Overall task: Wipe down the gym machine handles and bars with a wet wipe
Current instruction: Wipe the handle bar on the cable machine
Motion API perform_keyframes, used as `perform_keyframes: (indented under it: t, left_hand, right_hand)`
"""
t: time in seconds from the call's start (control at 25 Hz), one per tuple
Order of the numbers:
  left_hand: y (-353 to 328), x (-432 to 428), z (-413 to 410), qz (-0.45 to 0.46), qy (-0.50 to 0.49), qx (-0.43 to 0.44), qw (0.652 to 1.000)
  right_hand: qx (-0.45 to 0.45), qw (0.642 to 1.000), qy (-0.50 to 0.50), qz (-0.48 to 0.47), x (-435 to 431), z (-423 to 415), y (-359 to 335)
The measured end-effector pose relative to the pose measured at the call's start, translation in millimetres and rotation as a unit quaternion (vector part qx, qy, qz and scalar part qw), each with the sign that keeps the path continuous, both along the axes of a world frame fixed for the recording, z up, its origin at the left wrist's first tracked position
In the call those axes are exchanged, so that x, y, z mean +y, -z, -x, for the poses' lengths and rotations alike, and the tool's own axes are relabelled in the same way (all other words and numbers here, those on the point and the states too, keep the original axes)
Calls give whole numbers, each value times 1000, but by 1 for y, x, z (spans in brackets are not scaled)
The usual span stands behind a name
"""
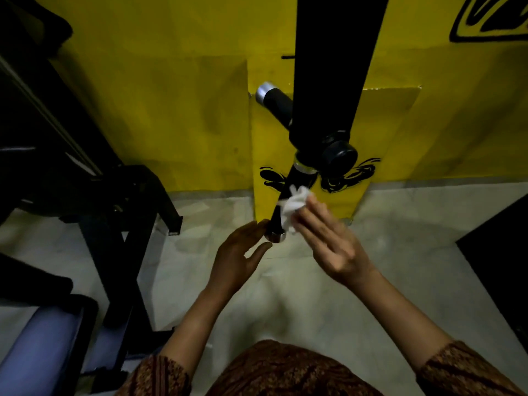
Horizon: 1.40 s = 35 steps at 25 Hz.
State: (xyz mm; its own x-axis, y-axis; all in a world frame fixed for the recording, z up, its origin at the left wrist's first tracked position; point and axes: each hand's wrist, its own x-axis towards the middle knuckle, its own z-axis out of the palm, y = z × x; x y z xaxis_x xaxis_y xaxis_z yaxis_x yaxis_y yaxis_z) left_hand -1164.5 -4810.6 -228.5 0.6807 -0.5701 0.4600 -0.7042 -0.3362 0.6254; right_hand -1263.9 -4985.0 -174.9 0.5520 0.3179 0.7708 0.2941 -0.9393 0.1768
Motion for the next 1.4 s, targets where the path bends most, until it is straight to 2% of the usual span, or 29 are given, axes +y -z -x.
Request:
perform_keyframes:
  t: [0.12,0.24,0.44,0.6,0.68,0.8,0.88,0.96,1.04,1.16,1.28,1.4]
  left_hand:
    - [4,2,-9,-3,24,-25,999]
    - [4,3,-15,-2,51,-48,998]
    - [5,10,-31,2,119,-62,991]
    - [2,13,-39,16,159,-22,987]
    - [-6,8,-51,54,170,-39,983]
    - [-37,-10,-77,110,166,-123,972]
    - [-68,-25,-91,134,152,-165,965]
    - [-97,-41,-98,141,178,-184,956]
    - [-117,-58,-99,129,225,-198,945]
    - [-129,-77,-95,109,270,-182,939]
    - [-125,-82,-94,134,298,-136,935]
    - [-125,-82,-98,156,311,-116,930]
  right_hand:
    - [-13,997,67,-35,8,-21,-16]
    - [5,994,105,-41,16,-22,1]
    - [108,986,121,-37,53,11,55]
    - [1,976,186,-115,56,-6,8]
    - [-29,965,227,-128,54,-28,-17]
    - [-22,961,257,-97,59,-41,-4]
    - [12,970,236,-64,69,-29,26]
    - [56,974,211,-66,81,-13,53]
    - [51,968,225,-96,93,-5,59]
    - [-22,952,267,-151,86,-20,26]
    - [-64,941,286,-172,73,-39,-2]
    - [-52,936,297,-184,82,-38,28]
